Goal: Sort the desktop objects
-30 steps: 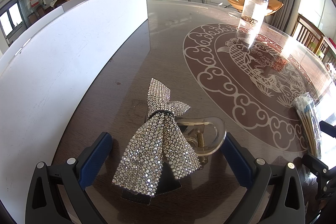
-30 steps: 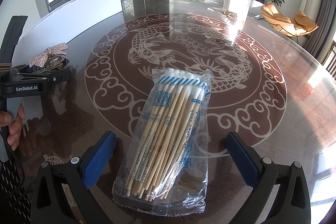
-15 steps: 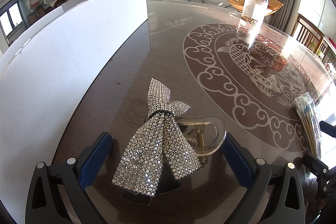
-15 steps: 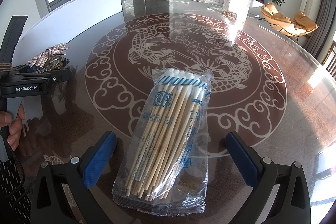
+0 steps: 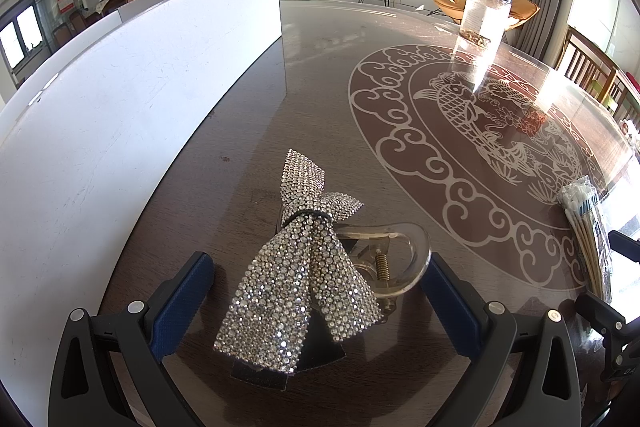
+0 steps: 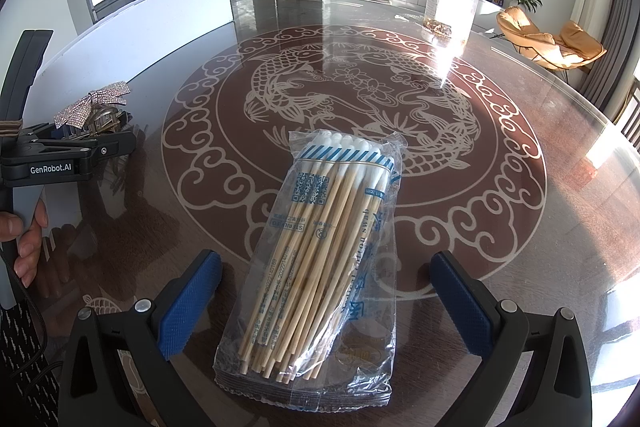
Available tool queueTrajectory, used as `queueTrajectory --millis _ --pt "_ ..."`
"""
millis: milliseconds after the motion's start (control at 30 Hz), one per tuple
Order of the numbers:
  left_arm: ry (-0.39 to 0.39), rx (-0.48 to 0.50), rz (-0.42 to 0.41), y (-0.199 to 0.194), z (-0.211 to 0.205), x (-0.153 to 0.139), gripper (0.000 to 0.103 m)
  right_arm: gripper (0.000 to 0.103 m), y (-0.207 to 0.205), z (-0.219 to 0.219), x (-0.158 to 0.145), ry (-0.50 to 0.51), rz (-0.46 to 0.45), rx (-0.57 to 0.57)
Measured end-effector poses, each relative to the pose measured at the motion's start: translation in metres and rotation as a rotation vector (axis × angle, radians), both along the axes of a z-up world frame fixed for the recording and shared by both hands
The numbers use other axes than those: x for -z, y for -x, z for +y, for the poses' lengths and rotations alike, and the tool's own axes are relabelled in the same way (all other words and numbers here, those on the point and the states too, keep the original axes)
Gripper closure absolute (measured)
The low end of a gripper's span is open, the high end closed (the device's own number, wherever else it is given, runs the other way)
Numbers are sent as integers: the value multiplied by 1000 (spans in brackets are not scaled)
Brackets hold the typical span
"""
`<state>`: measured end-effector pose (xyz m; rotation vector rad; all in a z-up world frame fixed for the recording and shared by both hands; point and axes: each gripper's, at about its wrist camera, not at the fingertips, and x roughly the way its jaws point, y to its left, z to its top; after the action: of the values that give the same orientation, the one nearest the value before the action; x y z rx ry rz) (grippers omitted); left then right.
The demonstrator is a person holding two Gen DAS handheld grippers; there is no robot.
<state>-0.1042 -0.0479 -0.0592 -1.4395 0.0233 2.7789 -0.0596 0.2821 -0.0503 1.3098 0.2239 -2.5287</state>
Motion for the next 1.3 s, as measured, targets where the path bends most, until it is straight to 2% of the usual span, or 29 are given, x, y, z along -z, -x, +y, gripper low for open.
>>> queueTrajectory --millis 333,400,467,500,533,600,633,700,800,967,1067,1167,1300 --pt "-13 16 0 0 0 0 0 0 0 0 0 0 0 0" --pt "-21 47 37 -4 3 -4 21 0 0 0 0 0 0 1" --pt "-17 63 57 -6 6 -6 53 0 3 0 1 -5 -14 -12" --pt "-35 73 64 -7 5 -7 54 2 5 0 1 -7 -22 -23" --pt "-75 81 67 -8 2 -8 55 9 7 0 -1 -6 -19 -25" --pt "-171 90 66 -8 -5 -11 55 62 12 -2 -8 1 -2 -30" --pt "-200 98 73 -11 -6 -13 55 68 16 -4 -9 9 -17 -35" --pt "-228 119 116 -20 -7 -24 55 71 16 -11 -14 0 -22 -55" --pt "-273 145 173 -39 -9 -39 55 71 5 -15 -28 11 19 -73" --pt "-331 119 224 -69 -22 -62 55 71 -3 -14 -44 46 43 -88" --pt "-325 88 240 -85 -35 -79 55 71 -3 -23 -56 62 67 -129" --pt "-334 33 256 -90 -65 -103 55 71 7 -47 -77 79 103 -191" --pt "-319 -78 281 -88 -131 -138 55 71 32 -101 -113 130 155 -292"
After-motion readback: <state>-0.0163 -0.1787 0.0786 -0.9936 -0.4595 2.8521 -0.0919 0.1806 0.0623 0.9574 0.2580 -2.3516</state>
